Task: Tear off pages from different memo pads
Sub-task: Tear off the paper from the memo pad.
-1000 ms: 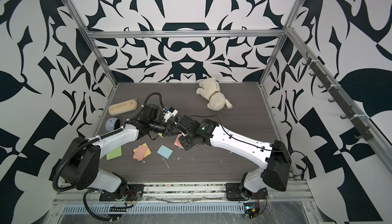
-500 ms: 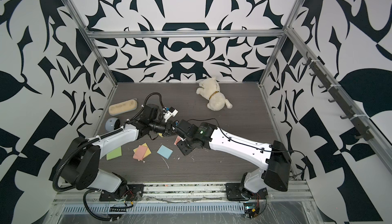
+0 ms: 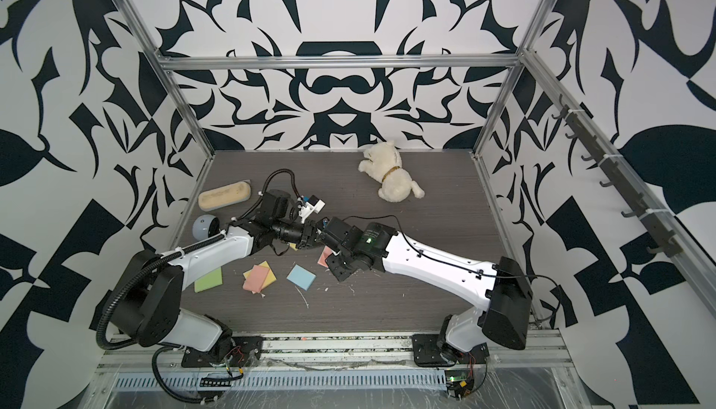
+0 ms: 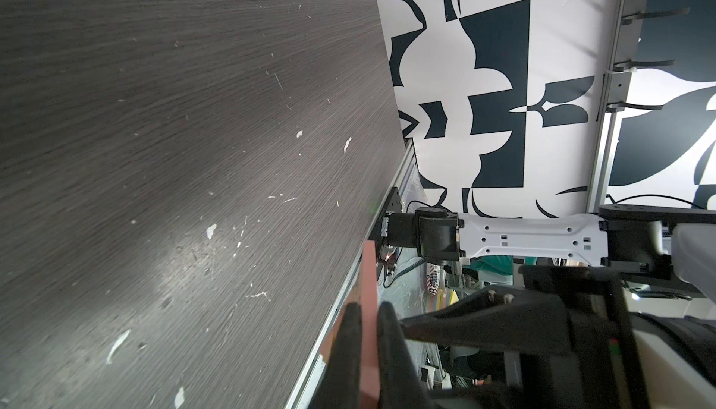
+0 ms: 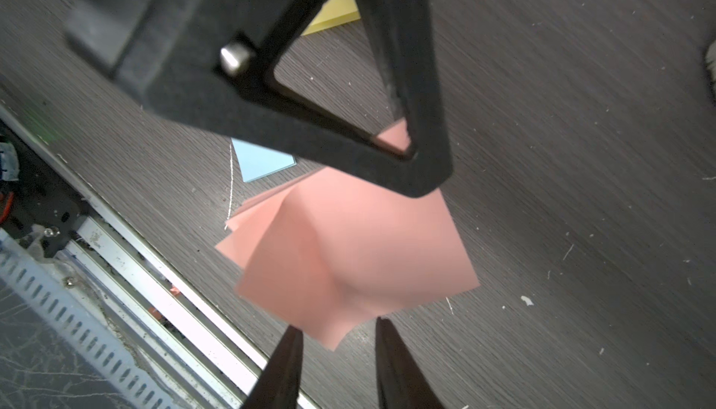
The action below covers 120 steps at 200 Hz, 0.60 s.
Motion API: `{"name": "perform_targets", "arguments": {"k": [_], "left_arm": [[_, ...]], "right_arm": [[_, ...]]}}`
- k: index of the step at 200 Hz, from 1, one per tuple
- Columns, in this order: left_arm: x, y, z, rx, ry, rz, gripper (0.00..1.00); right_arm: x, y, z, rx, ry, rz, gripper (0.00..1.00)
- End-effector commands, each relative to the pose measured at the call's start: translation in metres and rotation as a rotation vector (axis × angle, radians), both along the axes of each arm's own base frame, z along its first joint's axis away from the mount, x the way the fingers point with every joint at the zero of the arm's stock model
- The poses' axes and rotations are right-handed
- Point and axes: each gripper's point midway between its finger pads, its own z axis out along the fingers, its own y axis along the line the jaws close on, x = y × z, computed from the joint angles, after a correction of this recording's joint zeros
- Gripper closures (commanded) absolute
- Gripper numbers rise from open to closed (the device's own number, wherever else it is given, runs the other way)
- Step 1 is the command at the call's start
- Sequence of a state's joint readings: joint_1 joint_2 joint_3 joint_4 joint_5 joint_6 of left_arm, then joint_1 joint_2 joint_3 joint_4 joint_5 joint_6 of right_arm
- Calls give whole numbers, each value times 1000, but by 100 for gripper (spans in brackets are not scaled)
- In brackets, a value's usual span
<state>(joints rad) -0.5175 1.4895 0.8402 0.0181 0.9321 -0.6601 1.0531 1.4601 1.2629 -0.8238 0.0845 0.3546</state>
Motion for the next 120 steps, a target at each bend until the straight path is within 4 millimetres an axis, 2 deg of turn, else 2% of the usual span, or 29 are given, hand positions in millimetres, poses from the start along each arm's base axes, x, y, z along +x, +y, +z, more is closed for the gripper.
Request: {"name": "perform_targets", "arguments": {"k": [1, 30, 64, 120], "left_arm": [[-7, 0, 4, -17, -19, -24, 100], [-7, 0, 7, -19, -21, -23, 100], [-6, -1, 6, -20, -15, -16, 100], [-4, -2, 7, -30, 0, -10, 100]], "right_arm": [[8, 1, 10, 21, -39, -19, 72], [12, 1, 9, 1, -54, -28, 75], [14, 8, 10, 17, -60, -21, 68], [26, 12, 18, -24, -159, -33, 70]]}}
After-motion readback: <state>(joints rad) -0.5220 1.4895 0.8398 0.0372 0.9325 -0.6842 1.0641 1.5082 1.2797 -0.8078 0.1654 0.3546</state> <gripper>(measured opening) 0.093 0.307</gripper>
